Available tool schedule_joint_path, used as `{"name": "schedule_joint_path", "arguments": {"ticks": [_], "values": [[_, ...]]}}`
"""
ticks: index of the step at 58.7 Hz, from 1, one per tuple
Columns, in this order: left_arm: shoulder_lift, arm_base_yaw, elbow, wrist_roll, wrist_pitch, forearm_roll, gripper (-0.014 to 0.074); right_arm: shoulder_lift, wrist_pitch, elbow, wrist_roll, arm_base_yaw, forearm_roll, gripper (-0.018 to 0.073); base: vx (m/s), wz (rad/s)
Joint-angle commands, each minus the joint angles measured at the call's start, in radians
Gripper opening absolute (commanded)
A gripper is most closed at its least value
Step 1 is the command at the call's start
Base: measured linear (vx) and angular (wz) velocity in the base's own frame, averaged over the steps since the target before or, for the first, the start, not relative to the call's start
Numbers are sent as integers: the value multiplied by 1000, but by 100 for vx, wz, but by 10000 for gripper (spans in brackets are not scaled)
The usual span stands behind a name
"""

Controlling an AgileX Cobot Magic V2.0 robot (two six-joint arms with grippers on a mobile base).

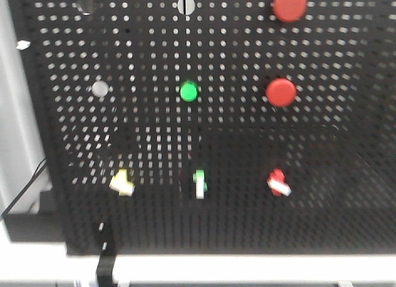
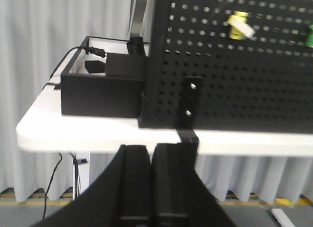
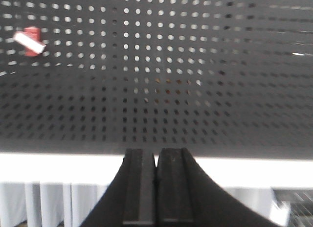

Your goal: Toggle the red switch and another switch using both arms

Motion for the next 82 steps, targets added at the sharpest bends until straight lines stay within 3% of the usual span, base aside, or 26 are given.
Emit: {"name": "schedule_joint_path", "arguments": {"ticks": [1,54,67,75,82], "values": [[-10,2,18,-10,-90,-9,3,-10,-80,5,-9,-7,-9,-6,39,3],[-10,2,18,-10,-90,-9,3,-10,-82,5,-7,-7,-8,-6,15,1],[-10,2,17,-8,-93,-9,3,-10,-214,5,-13,-7,-6,-6,0,0],[-10,2,6,-10,-187,-9,3,-10,-345,-12,29,-4,-6,-6,0,0],[-10,2,-18,-10,-278,-9,3,-10,-238,-127,89,-4,-6,-6,0,0]]}}
